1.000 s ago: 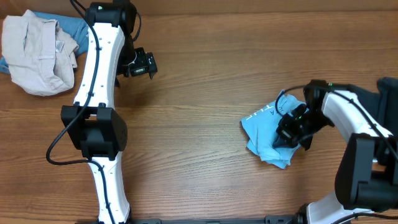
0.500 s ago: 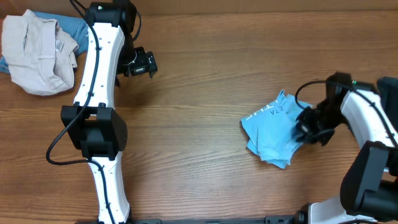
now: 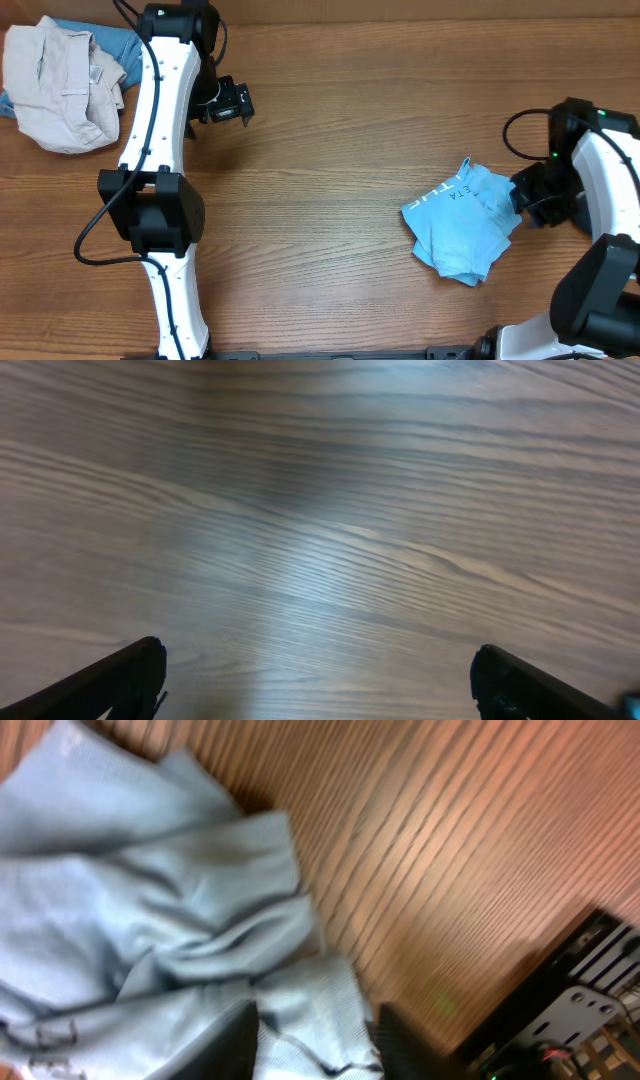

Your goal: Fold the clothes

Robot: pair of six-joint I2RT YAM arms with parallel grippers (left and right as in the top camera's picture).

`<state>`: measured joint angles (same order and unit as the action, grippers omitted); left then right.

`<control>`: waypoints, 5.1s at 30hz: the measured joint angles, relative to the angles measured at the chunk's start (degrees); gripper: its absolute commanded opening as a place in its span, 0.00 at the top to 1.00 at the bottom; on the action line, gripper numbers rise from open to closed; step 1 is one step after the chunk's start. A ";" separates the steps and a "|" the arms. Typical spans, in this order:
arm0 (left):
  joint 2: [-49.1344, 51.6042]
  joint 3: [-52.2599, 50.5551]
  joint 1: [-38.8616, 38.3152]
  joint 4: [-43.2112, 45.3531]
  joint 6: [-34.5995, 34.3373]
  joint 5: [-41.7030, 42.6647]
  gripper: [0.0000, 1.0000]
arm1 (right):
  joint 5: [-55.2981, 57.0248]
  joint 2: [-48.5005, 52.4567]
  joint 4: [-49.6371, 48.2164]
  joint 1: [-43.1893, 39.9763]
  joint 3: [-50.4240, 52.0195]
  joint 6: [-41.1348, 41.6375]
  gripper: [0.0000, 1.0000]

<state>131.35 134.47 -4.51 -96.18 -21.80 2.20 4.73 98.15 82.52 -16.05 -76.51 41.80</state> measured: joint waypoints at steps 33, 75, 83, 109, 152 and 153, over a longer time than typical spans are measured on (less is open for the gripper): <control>8.55 -0.63 -24.30 12.94 13.18 21.35 0.00 | -14.49 -0.04 -22.03 -7.80 25.68 1.81 0.93; 13.77 -0.63 -23.58 35.06 16.04 20.96 0.06 | -24.94 -0.68 -22.91 11.21 8.41 -5.33 0.86; 14.29 -0.63 -23.58 24.92 15.96 24.20 0.03 | -24.94 -0.68 -22.64 11.21 8.41 -5.33 0.86; 14.32 -0.66 -20.68 5.60 16.74 39.10 0.00 | -25.14 -0.68 -23.17 11.21 8.41 -4.87 0.85; 14.43 -9.27 -22.45 24.50 15.37 37.99 0.96 | -24.81 -0.68 -20.09 11.21 8.41 -4.13 0.62; 14.43 -9.27 -19.28 22.71 15.19 37.09 0.95 | -24.81 -0.68 -20.15 11.21 8.41 -4.13 0.62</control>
<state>145.77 125.21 -23.79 -73.47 -6.61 39.29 -20.08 97.47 62.37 -4.84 -68.10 37.67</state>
